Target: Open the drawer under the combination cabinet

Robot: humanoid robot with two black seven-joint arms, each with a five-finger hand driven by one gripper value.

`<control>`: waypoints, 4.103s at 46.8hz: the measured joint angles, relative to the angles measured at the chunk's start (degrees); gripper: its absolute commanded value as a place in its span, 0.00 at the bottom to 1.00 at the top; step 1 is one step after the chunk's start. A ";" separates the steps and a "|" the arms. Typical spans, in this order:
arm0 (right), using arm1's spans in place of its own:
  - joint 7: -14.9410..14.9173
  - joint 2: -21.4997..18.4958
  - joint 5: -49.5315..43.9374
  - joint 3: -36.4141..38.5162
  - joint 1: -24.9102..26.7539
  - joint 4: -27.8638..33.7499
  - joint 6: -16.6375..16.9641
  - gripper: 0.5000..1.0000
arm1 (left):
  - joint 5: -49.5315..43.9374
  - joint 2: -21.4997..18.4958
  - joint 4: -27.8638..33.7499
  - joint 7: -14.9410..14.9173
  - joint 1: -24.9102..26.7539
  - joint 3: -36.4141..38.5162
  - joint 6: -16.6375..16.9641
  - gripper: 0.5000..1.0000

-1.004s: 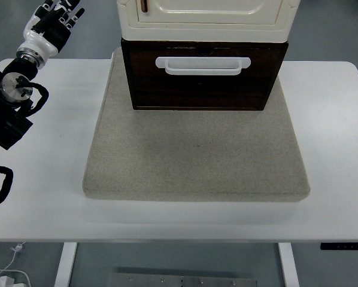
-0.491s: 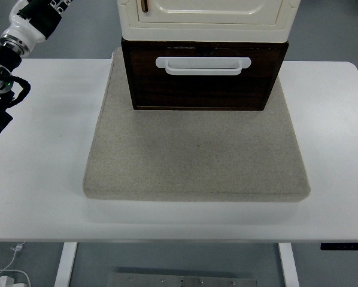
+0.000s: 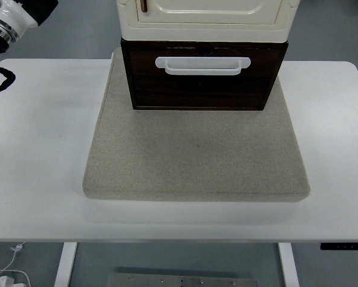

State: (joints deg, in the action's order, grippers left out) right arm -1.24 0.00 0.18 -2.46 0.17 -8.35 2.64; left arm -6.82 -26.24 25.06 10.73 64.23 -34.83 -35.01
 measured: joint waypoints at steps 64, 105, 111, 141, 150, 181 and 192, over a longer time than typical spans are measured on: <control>-0.04 0.00 -0.09 -0.09 0.00 0.00 0.00 0.86 | 20.09 -24.78 36.28 -0.01 -15.71 -1.09 0.01 1.00; -0.03 0.00 -0.36 -0.11 0.01 -0.09 0.11 0.86 | 48.96 -28.87 50.93 -0.75 -5.39 0.05 0.00 1.00; -0.04 0.00 -0.36 -0.09 -0.01 -0.09 0.16 0.86 | 52.52 -28.08 50.84 -1.62 -1.55 0.12 0.02 1.00; -0.09 0.00 -0.36 -0.09 -0.01 -0.09 0.39 0.86 | 57.41 -22.02 50.36 -7.58 16.07 11.46 0.01 1.00; -0.09 0.00 -0.36 -0.09 0.01 -0.09 0.39 0.86 | 57.30 -20.87 50.85 -7.82 16.65 11.81 0.01 1.00; -0.09 0.00 -0.35 -0.09 -0.01 -0.09 0.35 0.86 | 55.72 -13.56 52.29 -12.98 24.01 12.43 0.01 1.00; -0.09 0.00 -0.35 -0.09 0.01 -0.09 0.35 0.86 | 53.94 -10.27 52.24 -16.51 25.90 13.04 0.01 1.00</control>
State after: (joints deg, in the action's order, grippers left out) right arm -1.32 0.00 -0.18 -2.55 0.18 -8.44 2.98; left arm 47.12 -36.51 77.30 -5.77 90.13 -21.80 -35.00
